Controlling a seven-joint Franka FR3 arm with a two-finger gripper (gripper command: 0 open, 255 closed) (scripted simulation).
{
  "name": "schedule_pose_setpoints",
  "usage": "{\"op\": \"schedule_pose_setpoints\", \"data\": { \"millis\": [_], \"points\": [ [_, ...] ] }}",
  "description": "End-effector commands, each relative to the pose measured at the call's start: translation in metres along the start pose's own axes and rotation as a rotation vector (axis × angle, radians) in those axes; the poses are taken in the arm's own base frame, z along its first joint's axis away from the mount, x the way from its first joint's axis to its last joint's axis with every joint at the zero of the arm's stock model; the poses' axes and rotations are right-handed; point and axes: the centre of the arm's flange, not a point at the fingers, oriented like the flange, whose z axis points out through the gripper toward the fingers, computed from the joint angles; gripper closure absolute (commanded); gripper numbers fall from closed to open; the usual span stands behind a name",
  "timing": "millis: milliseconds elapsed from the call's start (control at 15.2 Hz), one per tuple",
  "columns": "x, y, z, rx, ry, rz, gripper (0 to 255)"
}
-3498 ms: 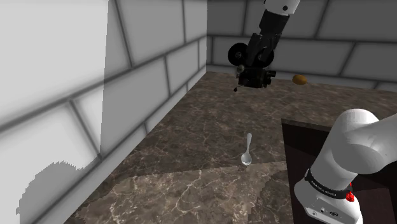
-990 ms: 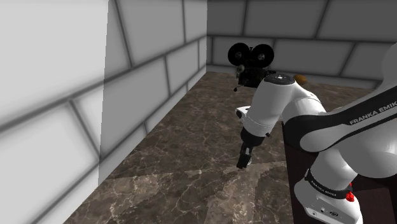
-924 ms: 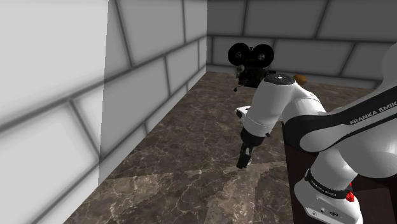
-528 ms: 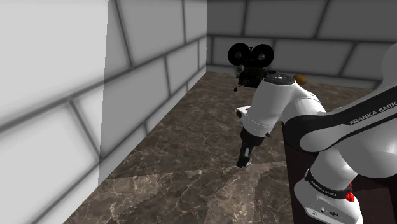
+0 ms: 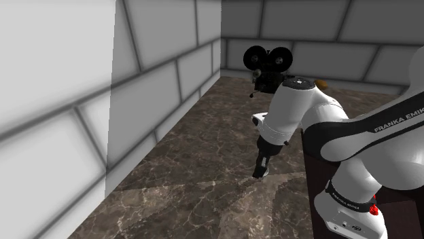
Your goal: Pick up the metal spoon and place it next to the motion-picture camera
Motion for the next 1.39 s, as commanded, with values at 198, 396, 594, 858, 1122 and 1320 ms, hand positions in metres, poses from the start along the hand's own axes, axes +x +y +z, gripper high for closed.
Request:
{"op": "schedule_pose_setpoints", "data": {
  "millis": [198,396,594,858,1122,1320],
  "points": [
    [0.004,0.001,-0.023,0.000,0.000,0.000,255],
    [0.006,0.002,-0.039,0.000,0.000,0.000,255],
    [0.009,0.002,-0.055,0.000,0.000,0.000,255],
    [0.012,0.003,-0.076,0.000,0.000,0.000,255],
    [0.015,0.004,-0.096,0.000,0.000,0.000,255],
    [0.018,0.004,-0.112,0.000,0.000,0.000,255]
  ]
}}
